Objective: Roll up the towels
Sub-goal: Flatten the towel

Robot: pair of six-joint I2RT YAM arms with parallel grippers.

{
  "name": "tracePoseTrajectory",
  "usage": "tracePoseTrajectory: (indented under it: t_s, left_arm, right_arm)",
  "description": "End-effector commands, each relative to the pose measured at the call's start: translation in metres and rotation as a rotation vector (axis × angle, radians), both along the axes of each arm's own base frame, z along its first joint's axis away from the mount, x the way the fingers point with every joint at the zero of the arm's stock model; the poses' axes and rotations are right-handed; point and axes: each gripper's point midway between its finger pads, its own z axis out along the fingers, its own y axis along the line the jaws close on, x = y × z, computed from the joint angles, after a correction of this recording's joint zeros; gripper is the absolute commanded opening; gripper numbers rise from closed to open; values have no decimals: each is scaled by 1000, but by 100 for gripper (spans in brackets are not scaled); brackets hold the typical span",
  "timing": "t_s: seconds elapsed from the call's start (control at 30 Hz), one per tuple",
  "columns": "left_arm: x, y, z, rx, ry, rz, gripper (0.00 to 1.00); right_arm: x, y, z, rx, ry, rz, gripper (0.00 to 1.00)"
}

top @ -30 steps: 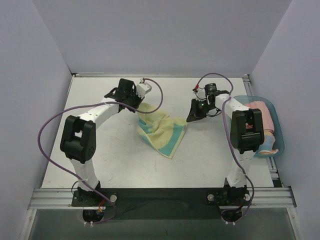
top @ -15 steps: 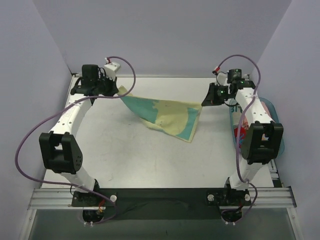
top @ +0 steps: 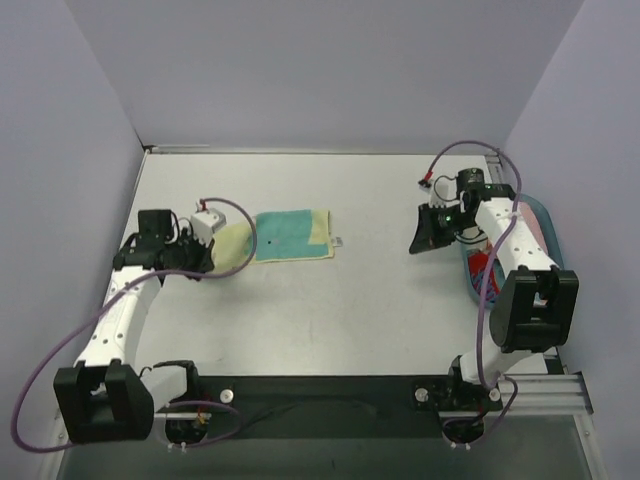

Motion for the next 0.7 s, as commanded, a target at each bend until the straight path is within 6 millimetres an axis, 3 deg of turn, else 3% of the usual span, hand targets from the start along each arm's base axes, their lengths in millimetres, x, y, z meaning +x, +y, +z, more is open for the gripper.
tracePoseTrajectory:
  t_s: [0.0,0.03,0.07,0.13,0.17,0.2,0.37,0.4,0.43,0.5,0.57,0.6,0.67]
  left_arm:
    - [-28,6,-18,59,32,-50,0]
    - [-29,6,-20,61,43,-45,0]
    - [-29,7,-23,65,52,-41,0]
    - [-25,9,-23,58,68,-17,0]
    - [-23,11,-22,52,73,-6,0]
    - [-21,12,-23,48,83,2,0]
    - [-18,23,-27,51,124,16,0]
    - [-19,24,-29,57,129,5,0]
    - [-20,28,-30,58,133,13,0]
    - [-24,29,-33,58,146,4,0]
    - [-26,30,-35,57,157,2,0]
    - [-26,31,-34,58,154,1,0]
    - [-25,31,-34,58,151,-3,0]
  right_arm:
    - [-37,22,-4,-19,34,164,4]
    - [-39,29,-7,-33,37,194,21]
    - [-36,36,-10,-48,28,210,32]
    - [-28,56,-17,-101,17,255,45]
    - [-11,67,-9,-102,-22,230,45]
    - [-4,76,-19,-115,2,232,45]
    - [43,118,-29,-164,-26,199,50]
    - [49,123,-44,-179,1,200,51]
    - [62,134,-40,-180,-38,201,53]
    - [70,144,-60,-184,1,199,54]
    - [83,156,-62,-175,-11,194,56]
    - [84,160,-77,-179,21,193,57]
    - [92,170,-80,-181,7,196,57]
